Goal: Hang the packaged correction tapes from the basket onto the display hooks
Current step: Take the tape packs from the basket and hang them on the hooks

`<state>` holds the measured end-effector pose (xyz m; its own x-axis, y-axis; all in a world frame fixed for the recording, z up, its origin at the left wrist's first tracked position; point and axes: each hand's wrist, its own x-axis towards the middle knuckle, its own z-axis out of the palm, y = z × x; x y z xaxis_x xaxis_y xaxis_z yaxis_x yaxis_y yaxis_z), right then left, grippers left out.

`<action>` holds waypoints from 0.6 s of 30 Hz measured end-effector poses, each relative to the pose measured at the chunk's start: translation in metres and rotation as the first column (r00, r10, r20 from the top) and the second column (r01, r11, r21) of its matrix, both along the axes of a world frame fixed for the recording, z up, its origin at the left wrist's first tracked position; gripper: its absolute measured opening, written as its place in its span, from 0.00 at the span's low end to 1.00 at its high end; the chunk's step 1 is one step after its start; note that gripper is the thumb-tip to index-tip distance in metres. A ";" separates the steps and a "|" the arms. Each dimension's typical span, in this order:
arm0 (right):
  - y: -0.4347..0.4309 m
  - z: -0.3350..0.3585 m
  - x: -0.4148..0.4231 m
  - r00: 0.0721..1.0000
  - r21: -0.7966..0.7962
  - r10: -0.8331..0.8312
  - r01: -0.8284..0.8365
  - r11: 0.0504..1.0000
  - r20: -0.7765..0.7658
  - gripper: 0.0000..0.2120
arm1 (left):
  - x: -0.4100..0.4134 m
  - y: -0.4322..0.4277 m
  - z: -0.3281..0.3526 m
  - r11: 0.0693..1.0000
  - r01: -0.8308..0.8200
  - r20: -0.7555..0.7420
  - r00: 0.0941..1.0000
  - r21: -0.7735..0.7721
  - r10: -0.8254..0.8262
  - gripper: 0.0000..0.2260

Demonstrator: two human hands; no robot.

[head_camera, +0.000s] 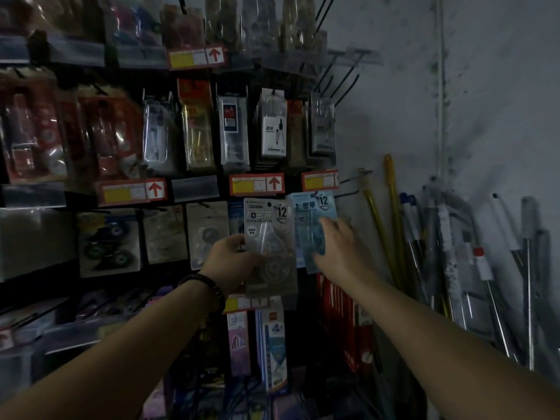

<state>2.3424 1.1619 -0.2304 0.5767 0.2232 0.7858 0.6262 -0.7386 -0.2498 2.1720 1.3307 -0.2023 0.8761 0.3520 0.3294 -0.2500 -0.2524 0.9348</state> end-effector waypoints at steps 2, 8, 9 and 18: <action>0.002 -0.002 0.004 1.000 0.005 0.017 -0.017 1.000 -0.018 0.31 | 0.003 0.001 0.000 1.000 0.002 0.009 1.000 -0.012 -0.002 0.11; -0.007 -0.006 -0.021 0.980 0.101 0.114 -0.132 0.986 0.166 0.21 | 0.012 -0.002 0.005 0.999 0.040 0.032 0.999 -0.013 -0.040 0.11; -0.009 -0.007 -0.029 0.969 0.087 0.146 -0.166 0.982 0.197 0.23 | 0.014 -0.005 0.005 0.999 0.049 0.036 0.998 0.005 -0.049 0.11; -0.015 -0.028 -0.043 0.950 0.038 0.267 -0.277 0.960 0.162 0.41 | 0.041 -0.035 -0.002 0.993 0.053 0.044 0.997 0.106 -0.058 0.10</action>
<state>2.2992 1.1470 -0.2585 0.3715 0.3047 0.8770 0.8355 -0.5217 -0.1726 2.2131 1.2959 -0.2038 0.8763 0.2643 0.4028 -0.3089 -0.3331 0.8908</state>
